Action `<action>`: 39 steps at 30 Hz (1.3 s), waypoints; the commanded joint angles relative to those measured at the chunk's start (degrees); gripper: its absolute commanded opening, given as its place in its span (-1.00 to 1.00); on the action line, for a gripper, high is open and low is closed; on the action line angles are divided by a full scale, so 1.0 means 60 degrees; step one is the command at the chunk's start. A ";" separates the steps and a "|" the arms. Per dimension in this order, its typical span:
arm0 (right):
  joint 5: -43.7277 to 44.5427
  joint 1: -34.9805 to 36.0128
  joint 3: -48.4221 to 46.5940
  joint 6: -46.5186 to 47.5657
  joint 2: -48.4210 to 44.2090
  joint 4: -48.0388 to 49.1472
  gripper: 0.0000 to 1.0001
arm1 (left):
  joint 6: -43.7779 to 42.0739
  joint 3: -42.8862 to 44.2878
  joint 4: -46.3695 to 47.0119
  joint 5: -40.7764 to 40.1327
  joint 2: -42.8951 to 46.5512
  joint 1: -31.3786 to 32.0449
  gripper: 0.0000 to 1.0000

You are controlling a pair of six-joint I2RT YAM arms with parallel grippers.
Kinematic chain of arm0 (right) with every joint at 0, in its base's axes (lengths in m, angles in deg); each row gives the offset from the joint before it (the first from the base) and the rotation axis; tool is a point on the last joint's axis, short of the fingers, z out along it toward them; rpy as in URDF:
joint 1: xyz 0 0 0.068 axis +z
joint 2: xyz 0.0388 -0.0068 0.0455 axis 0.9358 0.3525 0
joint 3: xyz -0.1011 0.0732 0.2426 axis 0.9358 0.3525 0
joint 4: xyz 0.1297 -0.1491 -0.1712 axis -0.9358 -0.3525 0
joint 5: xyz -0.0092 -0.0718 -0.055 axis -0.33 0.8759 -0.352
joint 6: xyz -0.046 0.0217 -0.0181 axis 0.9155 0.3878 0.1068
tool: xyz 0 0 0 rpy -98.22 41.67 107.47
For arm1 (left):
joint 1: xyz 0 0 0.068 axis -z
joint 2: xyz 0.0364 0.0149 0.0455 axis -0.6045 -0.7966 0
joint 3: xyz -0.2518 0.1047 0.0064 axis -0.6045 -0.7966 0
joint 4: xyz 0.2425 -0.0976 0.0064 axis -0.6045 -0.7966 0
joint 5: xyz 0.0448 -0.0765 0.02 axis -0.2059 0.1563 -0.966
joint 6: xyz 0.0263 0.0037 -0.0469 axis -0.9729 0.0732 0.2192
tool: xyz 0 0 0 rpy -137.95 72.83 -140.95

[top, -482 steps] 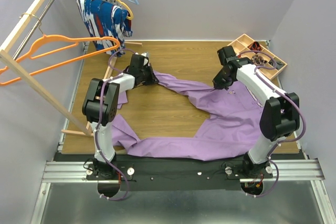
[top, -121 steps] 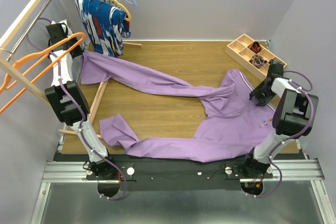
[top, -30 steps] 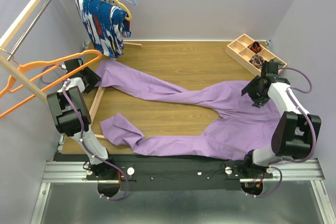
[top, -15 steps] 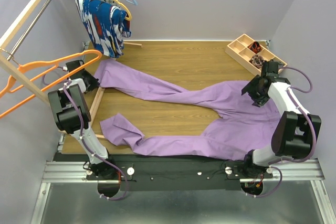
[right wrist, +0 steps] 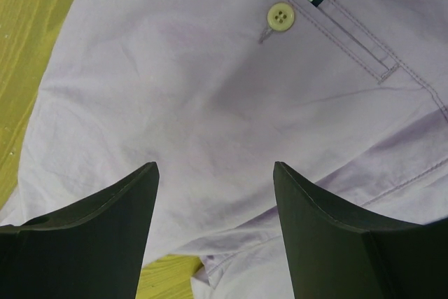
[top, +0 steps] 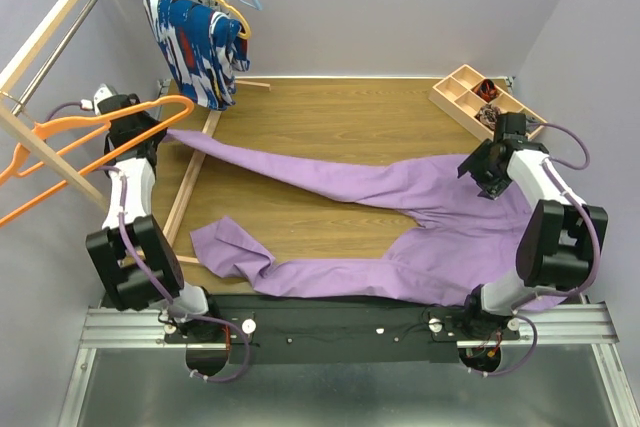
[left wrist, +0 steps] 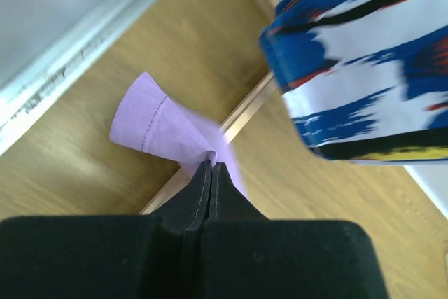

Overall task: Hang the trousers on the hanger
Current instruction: Fold the trousers

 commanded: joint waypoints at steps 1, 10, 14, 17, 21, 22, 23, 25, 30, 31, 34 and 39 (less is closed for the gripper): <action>0.0440 0.0060 -0.0433 0.0035 0.0395 0.0228 0.50 | -0.0114 -0.0019 -0.0170 -0.0792 0.0866 -0.0031 -1.00; 0.0586 0.0045 -0.0624 -0.0111 0.1229 0.0799 0.50 | -0.0715 0.0728 -0.0932 -0.1231 0.1146 -0.0017 -1.00; 0.0996 0.0060 -0.0566 -0.0228 0.1596 0.1194 0.50 | -0.1082 0.1386 -0.1108 -0.0983 0.0502 0.0012 -1.00; 0.1347 0.0045 -0.0493 -0.0330 0.1918 0.1590 0.48 | -0.1214 0.1709 -0.1152 -0.0547 -0.0128 0.0027 -1.00; 0.1714 0.0060 -0.0522 -0.0535 0.2401 0.1796 0.45 | -0.1419 0.2193 -0.1167 -0.0265 -0.1064 0.0173 -1.00; 0.1758 0.0060 -0.0565 -0.0565 0.2518 0.1781 0.44 | -0.1477 0.2310 -0.1210 -0.0236 -0.1227 0.0217 -1.00; 0.1904 0.0060 -0.0566 -0.0667 0.2693 0.1781 0.43 | -0.1608 0.2572 -0.1240 -0.0177 -0.1388 0.0290 -1.00; 0.2080 0.0060 -0.0580 -0.0770 0.2856 0.1767 0.41 | -0.1741 0.2866 -0.1444 -0.0162 -0.1915 0.0407 -1.00; 0.2769 0.0030 -0.0581 -0.1019 0.3236 0.1708 0.33 | -0.2136 0.3862 -0.1766 -0.0104 -0.3012 0.0817 -1.00; 0.2857 0.0001 -0.0610 -0.1034 0.3266 0.1679 0.33 | -0.2180 0.4052 -0.1840 -0.0161 -0.3160 0.0891 -1.00; 0.3325 -0.0144 -0.0727 -0.1151 0.3296 0.1518 0.30 | -0.2283 0.4712 -0.2002 -0.0177 -0.3673 0.1095 -1.00; 0.3692 -0.0365 -0.0961 -0.1122 0.3310 0.1401 0.29 | -0.2283 0.5591 -0.2192 -0.0016 -0.4376 0.1184 -1.00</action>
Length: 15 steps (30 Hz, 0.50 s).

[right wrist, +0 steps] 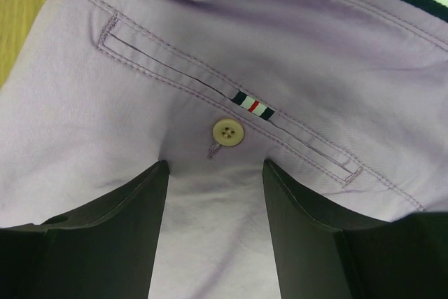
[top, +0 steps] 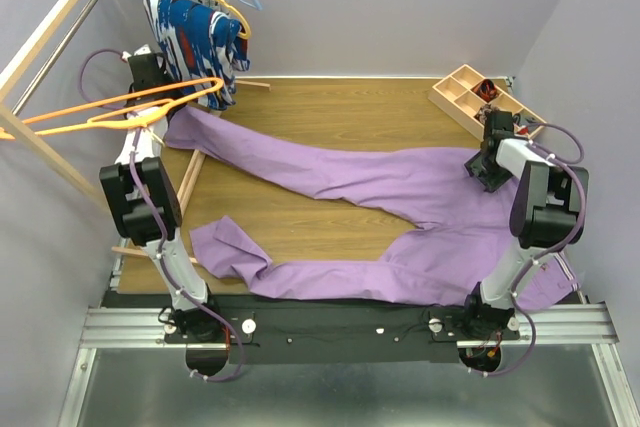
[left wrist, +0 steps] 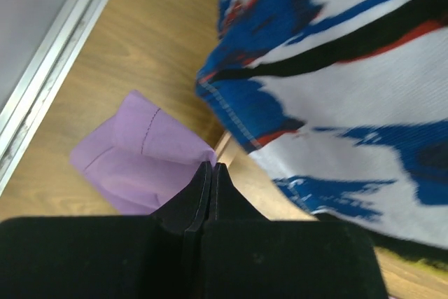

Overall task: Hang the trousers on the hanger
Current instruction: Fold the trousers

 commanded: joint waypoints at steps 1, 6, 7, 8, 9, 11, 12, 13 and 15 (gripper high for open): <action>0.1135 -0.0434 -0.0181 -0.0146 0.0516 -0.0202 0.29 | -0.0254 0.0867 -0.0280 0.0243 -0.0592 0.0066 -1.00; 0.1004 -0.0479 -0.0314 -0.0189 0.0692 -0.0334 0.29 | -0.0328 0.1278 -0.0544 0.0302 -0.0916 0.0066 -1.00; 0.0945 -0.0479 -0.0329 -0.0204 0.0678 -0.0334 0.29 | -0.0342 0.1264 -0.0529 0.0258 -0.0901 0.0080 -1.00; 0.0727 -0.0479 -0.0329 -0.0132 0.0649 -0.0334 0.29 | -0.0357 0.1235 -0.0514 0.0258 -0.0872 0.0110 -1.00; 0.0667 -0.0479 -0.0343 -0.0058 0.0561 -0.0305 0.29 | -0.0386 0.1205 -0.0500 0.0287 -0.0843 0.0124 -1.00; 0.0463 -0.0464 -0.0373 0.0262 0.0415 -0.0276 0.31 | -0.0430 0.1147 -0.0471 0.0345 -0.0813 0.0154 -1.00; 0.0345 -0.0464 -0.0344 0.0424 0.0254 -0.0116 0.36 | -0.0445 0.1030 -0.0369 0.0404 -0.0784 0.0183 -1.00; 0.0199 -0.0464 -0.0343 0.0643 0.0137 -0.0028 0.39 | -0.0459 0.0971 -0.0310 0.0491 -0.0769 0.0183 -1.00; -0.0444 -0.0464 -0.0489 0.1361 -0.0039 0.0075 0.47 | -0.0416 0.0854 -0.0265 0.0682 -0.0696 0.0256 -1.00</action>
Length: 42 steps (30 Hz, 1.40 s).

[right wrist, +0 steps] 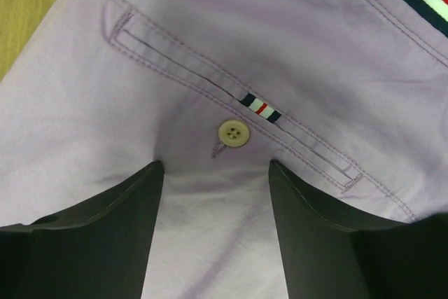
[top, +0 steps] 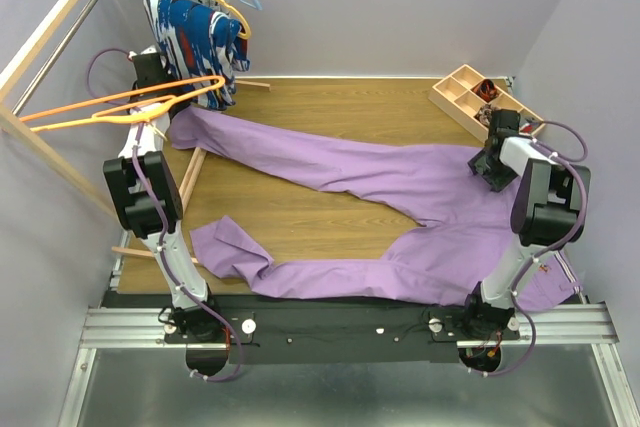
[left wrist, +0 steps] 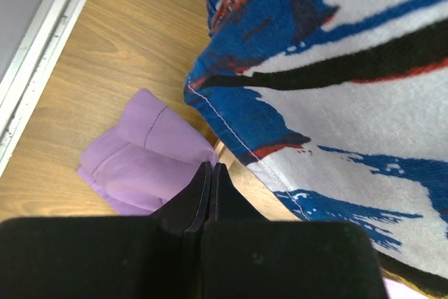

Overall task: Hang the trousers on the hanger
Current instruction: Fold the trousers

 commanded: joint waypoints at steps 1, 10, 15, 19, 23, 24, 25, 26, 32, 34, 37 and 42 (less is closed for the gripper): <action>-0.0945 -0.0136 -0.0245 0.1410 -0.0542 0.0108 0.49 | -0.0201 -0.0192 0.0198 0.0442 0.0229 0.0190 -1.00; -0.3213 0.0830 -0.1109 0.4178 -0.2476 0.0488 0.62 | -0.0142 -0.0470 0.0198 0.1072 0.0522 0.0396 -1.00; -0.5234 0.2498 -0.2470 0.5598 -0.2830 0.0856 0.61 | -0.0215 -0.0485 0.0110 0.1321 0.0669 0.0396 -1.00; -0.7315 0.3597 -0.4242 0.5703 -0.2013 0.0870 0.61 | -0.0390 -0.0471 -0.0066 0.1365 0.0757 0.0396 -1.00; -0.8198 0.5438 -0.5371 0.6522 -0.1307 0.1353 0.62 | -0.0581 -0.0485 -0.0271 0.1468 0.0830 0.0396 -1.00; -0.8212 0.5764 -0.5547 0.6800 -0.1161 0.1557 0.62 | -0.0596 -0.0485 -0.0358 0.1497 0.0845 0.0396 -1.00; -0.8285 0.6072 -0.5853 0.7136 -0.1015 0.1631 0.62 | -0.0625 -0.0485 -0.0388 0.1526 0.0859 0.0382 -1.00; -0.8445 0.6539 -0.6016 0.7371 -0.0709 0.1676 0.62 | -0.0698 -0.0485 -0.0461 0.1512 0.0859 0.0396 -1.00; -0.8316 0.8078 -0.6528 0.8310 -0.0106 0.2730 0.63 | -0.0904 -0.0339 -0.0872 0.1556 0.0743 0.0396 -1.00; -0.8009 0.8446 -0.6734 0.8778 0.0260 0.2906 0.63 | -0.0962 -0.0310 -0.0930 0.1570 0.0669 0.0396 -1.00; -0.7335 0.9062 -0.6838 0.9379 0.0627 0.3520 0.62 | -0.1021 -0.0251 -0.1004 0.1643 0.0537 0.0411 -1.00; -0.6310 0.9868 -0.6750 1.0769 0.1051 0.5346 0.62 | -0.1094 -0.0149 -0.1121 0.1804 0.0449 0.0411 -0.99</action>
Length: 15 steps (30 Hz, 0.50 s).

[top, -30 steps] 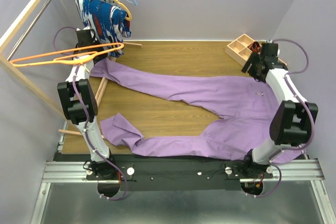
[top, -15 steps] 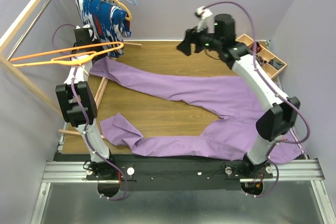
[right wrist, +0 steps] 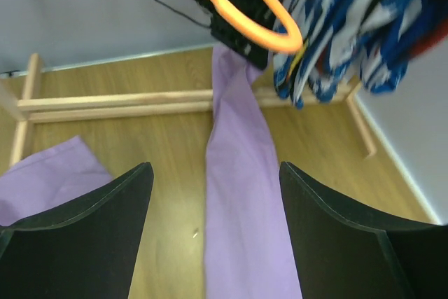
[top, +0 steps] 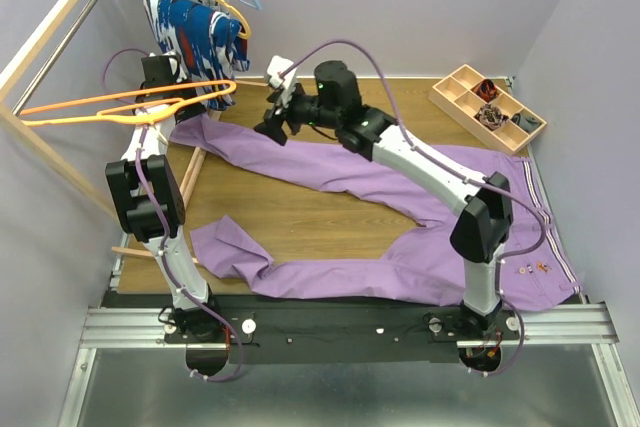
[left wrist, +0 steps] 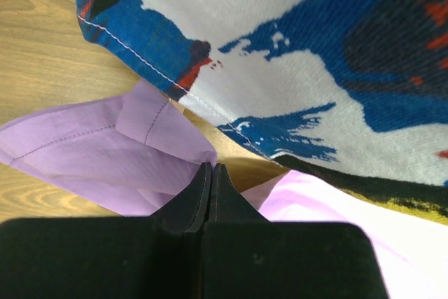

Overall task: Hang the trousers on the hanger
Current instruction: Fold the trousers

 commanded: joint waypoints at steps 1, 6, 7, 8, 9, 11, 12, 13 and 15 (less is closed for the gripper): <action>0.1315 0.0660 -0.0251 0.1767 0.0571 0.2310 0.62 | -0.0289 0.0285 -0.0352 0.0409 -0.0006 0.0003 -0.96; 0.1873 0.1055 -0.0295 0.2541 0.0967 0.3862 0.63 | -0.0348 0.0285 -0.0382 0.0468 0.0082 0.0018 -0.79; 0.1888 0.1085 -0.0397 0.2675 0.1069 0.3952 0.63 | -0.0348 0.0271 -0.0411 0.0468 0.0096 0.0018 -0.78; 0.1946 0.1158 -0.0586 0.2806 0.1288 0.4025 0.63 | -0.0363 0.0285 -0.0397 0.0468 0.0111 0.0032 -0.76; 0.2077 0.1202 -0.0646 0.2953 0.1377 0.4331 0.63 | -0.0377 0.0271 -0.0411 0.0468 0.0126 0.0018 -0.71; 0.2064 0.1231 -0.0879 0.3144 0.1567 0.4582 0.63 | -0.0377 0.0256 -0.0426 0.0468 0.0140 0.0061 -0.68; 0.2021 0.1246 -0.1012 0.3275 0.1771 0.4728 0.64 | -0.0421 0.0241 -0.0426 0.0439 0.0155 0.0091 -0.67; 0.1991 0.1246 -0.1143 0.3349 0.1889 0.4773 0.64 | -0.0465 0.0227 -0.0455 0.0395 0.0170 0.0091 -0.67; 0.1918 0.1246 -0.1509 0.3481 0.2225 0.4992 0.64 | -0.0509 0.0168 -0.0484 0.0351 0.0184 0.0164 -0.67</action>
